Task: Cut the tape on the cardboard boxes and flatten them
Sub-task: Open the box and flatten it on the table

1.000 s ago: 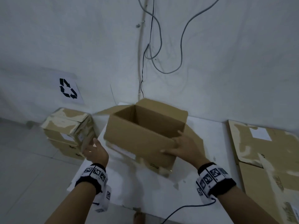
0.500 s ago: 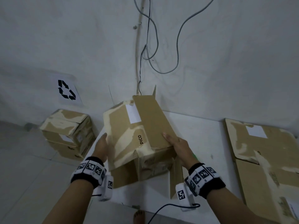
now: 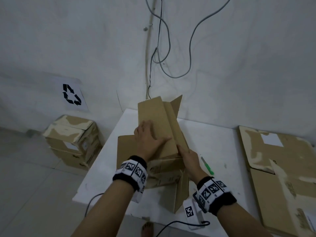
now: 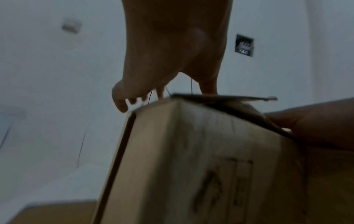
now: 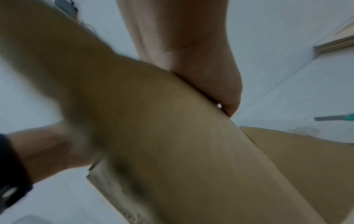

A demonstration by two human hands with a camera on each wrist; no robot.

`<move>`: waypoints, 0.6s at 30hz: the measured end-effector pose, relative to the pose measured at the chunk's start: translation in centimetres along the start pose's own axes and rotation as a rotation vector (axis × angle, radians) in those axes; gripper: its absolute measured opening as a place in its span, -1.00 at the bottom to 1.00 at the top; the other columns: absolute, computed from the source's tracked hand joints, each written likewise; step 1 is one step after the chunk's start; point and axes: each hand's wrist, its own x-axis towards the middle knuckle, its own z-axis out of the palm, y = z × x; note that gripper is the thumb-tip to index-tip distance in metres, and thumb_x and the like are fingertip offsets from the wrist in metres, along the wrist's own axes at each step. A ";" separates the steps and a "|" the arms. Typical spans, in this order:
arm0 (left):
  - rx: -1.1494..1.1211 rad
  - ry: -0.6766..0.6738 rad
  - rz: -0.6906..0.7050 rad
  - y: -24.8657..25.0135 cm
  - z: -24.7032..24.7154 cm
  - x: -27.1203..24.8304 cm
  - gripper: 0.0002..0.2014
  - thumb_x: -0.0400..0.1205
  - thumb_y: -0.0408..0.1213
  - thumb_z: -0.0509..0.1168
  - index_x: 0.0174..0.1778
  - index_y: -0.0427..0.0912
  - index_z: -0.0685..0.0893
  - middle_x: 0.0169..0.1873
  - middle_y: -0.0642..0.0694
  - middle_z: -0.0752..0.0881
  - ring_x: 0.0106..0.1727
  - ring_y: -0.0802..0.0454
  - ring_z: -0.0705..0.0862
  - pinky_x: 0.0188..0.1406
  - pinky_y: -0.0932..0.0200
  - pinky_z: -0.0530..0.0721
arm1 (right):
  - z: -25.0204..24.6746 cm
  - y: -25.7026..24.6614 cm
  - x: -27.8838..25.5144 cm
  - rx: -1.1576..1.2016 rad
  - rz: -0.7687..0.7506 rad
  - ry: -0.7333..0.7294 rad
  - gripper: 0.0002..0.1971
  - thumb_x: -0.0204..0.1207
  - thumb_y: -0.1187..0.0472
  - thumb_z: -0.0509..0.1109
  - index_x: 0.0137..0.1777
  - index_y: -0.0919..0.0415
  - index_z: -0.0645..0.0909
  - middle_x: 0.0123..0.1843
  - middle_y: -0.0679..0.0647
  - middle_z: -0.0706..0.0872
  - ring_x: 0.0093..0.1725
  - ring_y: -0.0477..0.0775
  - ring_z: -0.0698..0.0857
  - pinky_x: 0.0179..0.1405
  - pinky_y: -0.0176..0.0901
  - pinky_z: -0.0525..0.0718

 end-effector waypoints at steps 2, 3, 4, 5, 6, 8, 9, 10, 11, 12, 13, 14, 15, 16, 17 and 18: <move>-0.081 0.029 -0.101 -0.8 1.2 0.6 0.21 0.26 0.30 0.53 0.65 -0.10 -0.03 0.62 -0.17 0.08 0.62 -0.19 0.07 0.59 -0.21 0.17 | 0.0 0.1 -0.2 0.083 0.040 -0.016 -0.60 0.45 -0.38 0.37 0.01 -0.09 0.69 0.08 -0.01 0.79 0.09 0.02 0.72 0.12 -0.04 0.65; -0.121 0.031 -0.112 -0.9 1.5 0.8 0.28 0.21 0.27 0.58 0.65 -0.10 -0.10 0.61 -0.20 0.09 0.61 -0.20 0.10 0.58 -0.23 0.20 | -0.1 0.2 -0.3 0.126 0.054 -0.027 -0.49 0.34 -0.48 0.39 0.06 -0.12 0.67 0.13 -0.04 0.77 0.12 0.02 0.71 0.19 0.00 0.65; -0.158 0.038 -0.105 -0.9 1.5 1.0 0.34 0.18 0.23 0.61 0.65 -0.08 -0.17 0.60 -0.19 0.11 0.60 -0.19 0.13 0.56 -0.22 0.24 | -0.2 0.3 -0.3 0.133 0.049 -0.051 -0.35 0.20 -0.55 0.43 0.12 -0.10 0.67 0.14 -0.03 0.77 0.14 0.05 0.71 0.23 0.06 0.65; -0.206 0.048 -0.092 -0.9 1.5 1.2 0.38 0.16 0.18 0.64 0.65 -0.05 -0.22 0.59 -0.17 0.13 0.58 -0.16 0.17 0.53 -0.19 0.27 | -0.3 0.4 -0.3 0.107 0.038 -0.071 -0.25 0.11 -0.54 0.50 0.17 -0.05 0.68 0.14 -0.02 0.79 0.15 0.08 0.73 0.25 0.11 0.67; -0.253 0.050 -0.088 -1.1 1.5 1.4 0.40 0.15 0.14 0.67 0.65 -0.03 -0.25 0.58 -0.15 0.14 0.57 -0.13 0.19 0.50 -0.16 0.29 | -0.3 0.4 -0.4 0.089 0.015 -0.081 -0.24 0.11 -0.46 0.58 0.20 0.02 0.70 0.11 -0.01 0.81 0.14 0.08 0.76 0.24 0.14 0.70; -0.288 0.055 -0.077 -1.6 1.5 1.7 0.41 0.15 0.12 0.67 0.66 -0.04 -0.24 0.59 -0.12 0.13 0.57 -0.09 0.20 0.51 -0.11 0.30 | -0.3 0.3 -0.5 0.111 0.003 -0.076 -0.39 0.22 -0.24 0.67 0.19 0.10 0.72 0.05 -0.03 0.85 0.10 0.06 0.80 0.21 0.11 0.75; -0.309 0.064 -0.073 -1.9 1.4 1.7 0.38 0.16 0.14 0.66 0.65 -0.02 -0.22 0.60 -0.12 0.16 0.57 -0.10 0.24 0.51 -0.10 0.33 | -0.2 0.2 -0.5 0.130 0.012 -0.065 -0.46 0.25 -0.17 0.68 0.15 0.10 0.73 0.02 -0.04 0.86 0.09 0.05 0.81 0.18 0.08 0.77; -0.360 0.063 -0.080 -2.3 1.4 1.6 0.33 0.19 0.15 0.65 0.65 0.01 -0.18 0.57 -0.14 0.23 0.53 -0.11 0.33 0.47 -0.07 0.43 | -0.1 0.2 -0.4 0.144 0.017 -0.053 -0.50 0.26 -0.14 0.68 0.12 0.09 0.72 0.00 -0.05 0.86 0.08 0.05 0.81 0.14 0.05 0.77; -0.437 0.062 -0.092 -2.7 1.2 1.3 0.23 0.28 0.12 0.62 0.64 0.00 -0.13 0.50 -0.15 0.36 0.44 -0.11 0.46 0.35 0.03 0.56 | -0.1 0.2 -0.4 0.151 0.018 -0.043 -0.52 0.26 -0.13 0.69 0.10 0.07 0.71 -0.01 -0.06 0.86 0.07 0.05 0.80 0.10 0.02 0.77; -0.488 0.064 -0.100 -3.3 1.0 1.0 0.09 0.39 0.06 0.57 0.64 -0.07 -0.06 0.37 -0.15 0.50 0.30 -0.08 0.58 0.14 0.23 0.64 | 0.0 0.3 -0.3 0.154 0.011 -0.038 -0.54 0.26 -0.13 0.69 0.09 0.05 0.70 -0.02 -0.08 0.85 0.06 0.02 0.80 0.07 -0.02 0.76; -0.484 0.079 -0.094 -3.8 0.6 0.7 -0.06 0.49 0.00 0.51 0.61 -0.15 0.05 0.19 -0.12 0.60 0.13 0.00 0.65 -0.09 0.45 0.60 | 0.1 0.2 -0.4 0.157 0.006 -0.031 -0.56 0.27 -0.12 0.69 0.07 0.03 0.70 -0.03 -0.10 0.85 0.06 -0.01 0.79 0.06 -0.06 0.75; -0.431 0.117 -0.071 -4.4 0.1 0.2 -0.20 0.54 -0.02 0.47 0.56 -0.18 0.19 0.02 -0.08 0.64 -0.04 0.11 0.65 -0.29 0.51 0.55 | 0.2 0.2 -0.2 0.160 -0.003 -0.022 -0.58 0.28 -0.10 0.69 0.06 0.02 0.70 -0.03 -0.12 0.85 0.05 -0.03 0.79 0.06 -0.09 0.73; -0.346 0.178 -0.042 -5.3 -0.4 -0.2 -0.33 0.55 0.00 0.45 0.47 -0.18 0.34 -0.13 -0.05 0.64 -0.16 0.15 0.63 -0.36 0.47 0.51 | 0.2 0.2 -0.1 0.158 -0.011 -0.010 -0.60 0.28 -0.09 0.68 0.05 0.02 0.70 -0.03 -0.13 0.84 0.05 -0.05 0.79 0.06 -0.11 0.72; -0.246 0.250 -0.016 -6.5 -0.9 -0.7 -0.45 0.55 0.02 0.44 0.34 -0.18 0.47 -0.25 -0.03 0.63 -0.21 0.10 0.62 -0.36 0.37 0.49 | 0.2 0.2 0.1 0.156 -0.017 -0.001 -0.60 0.29 -0.09 0.68 0.05 0.02 0.69 -0.01 -0.13 0.83 0.05 -0.05 0.78 0.05 -0.13 0.71; -0.150 0.312 -0.002 -7.8 -1.4 -1.2 -0.57 0.56 0.02 0.42 0.20 -0.17 0.54 -0.33 -0.03 0.61 -0.24 0.01 0.63 -0.33 0.21 0.49 | 0.3 0.0 0.2 0.153 -0.017 0.007 -0.60 0.29 -0.09 0.68 0.05 0.02 0.69 0.00 -0.12 0.83 0.05 -0.04 0.78 0.04 -0.13 0.70; -0.059 0.357 0.005 -8.8 -1.9 -1.8 -0.68 0.58 0.00 0.39 0.08 -0.15 0.57 -0.40 -0.03 0.59 -0.26 -0.07 0.64 -0.33 0.10 0.51 | 0.4 -0.1 0.4 0.152 -0.016 0.007 -0.60 0.29 -0.10 0.68 0.04 0.02 0.68 0.01 -0.11 0.82 0.05 -0.04 0.78 0.04 -0.13 0.70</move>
